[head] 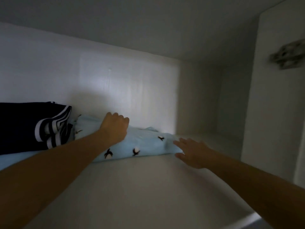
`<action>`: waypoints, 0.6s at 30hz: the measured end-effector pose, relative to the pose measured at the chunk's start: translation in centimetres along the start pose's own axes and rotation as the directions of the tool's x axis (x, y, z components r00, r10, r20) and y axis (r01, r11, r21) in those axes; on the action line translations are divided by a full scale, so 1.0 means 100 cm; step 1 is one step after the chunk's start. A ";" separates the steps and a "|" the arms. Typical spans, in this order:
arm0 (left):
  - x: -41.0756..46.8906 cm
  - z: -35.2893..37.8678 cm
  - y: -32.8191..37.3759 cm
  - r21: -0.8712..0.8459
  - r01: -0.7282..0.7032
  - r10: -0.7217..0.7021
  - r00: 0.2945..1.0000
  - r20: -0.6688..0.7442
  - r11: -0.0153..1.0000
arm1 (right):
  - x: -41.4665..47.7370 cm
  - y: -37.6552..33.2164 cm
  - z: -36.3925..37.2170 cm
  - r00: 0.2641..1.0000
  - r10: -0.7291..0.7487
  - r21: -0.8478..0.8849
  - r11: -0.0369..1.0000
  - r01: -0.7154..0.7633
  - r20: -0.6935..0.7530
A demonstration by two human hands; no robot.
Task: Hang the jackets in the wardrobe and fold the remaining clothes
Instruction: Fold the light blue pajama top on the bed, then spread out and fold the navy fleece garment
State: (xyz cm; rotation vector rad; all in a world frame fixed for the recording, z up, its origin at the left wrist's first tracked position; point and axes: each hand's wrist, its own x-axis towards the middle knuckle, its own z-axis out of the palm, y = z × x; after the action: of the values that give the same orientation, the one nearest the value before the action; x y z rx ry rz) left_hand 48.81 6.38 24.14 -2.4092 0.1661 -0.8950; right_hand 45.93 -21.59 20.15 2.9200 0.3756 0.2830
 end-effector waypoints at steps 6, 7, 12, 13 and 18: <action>-0.067 -0.099 0.067 -0.151 -0.305 0.223 0.888 -0.402 0.940 | -0.155 0.006 -0.043 0.989 0.002 -0.020 1.000 -0.005 -0.151; -0.079 -0.119 0.082 -0.164 -0.333 0.228 0.861 -0.454 0.929 | -0.186 0.010 -0.046 0.986 0.009 -0.026 1.000 -0.013 -0.169; -0.165 -0.258 0.161 -0.386 -0.505 0.115 0.708 -0.696 0.772 | -0.364 0.036 -0.051 0.954 0.098 -0.061 0.991 -0.120 -0.282; -0.187 -0.285 0.178 -0.427 -0.547 0.093 0.686 -0.722 0.720 | -0.406 0.040 -0.052 0.945 0.131 -0.067 0.985 -0.158 -0.300; -0.297 -0.406 0.279 -0.609 -0.735 0.013 0.641 -0.767 0.298 | -0.627 0.049 -0.057 0.877 0.372 -0.062 0.911 -0.408 -0.305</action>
State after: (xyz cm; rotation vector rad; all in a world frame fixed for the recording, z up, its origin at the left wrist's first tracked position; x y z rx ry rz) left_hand 2.31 -26.81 17.50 -2.4737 1.9988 -1.6158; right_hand -13.72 -42.08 16.34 2.8071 -0.2011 0.7656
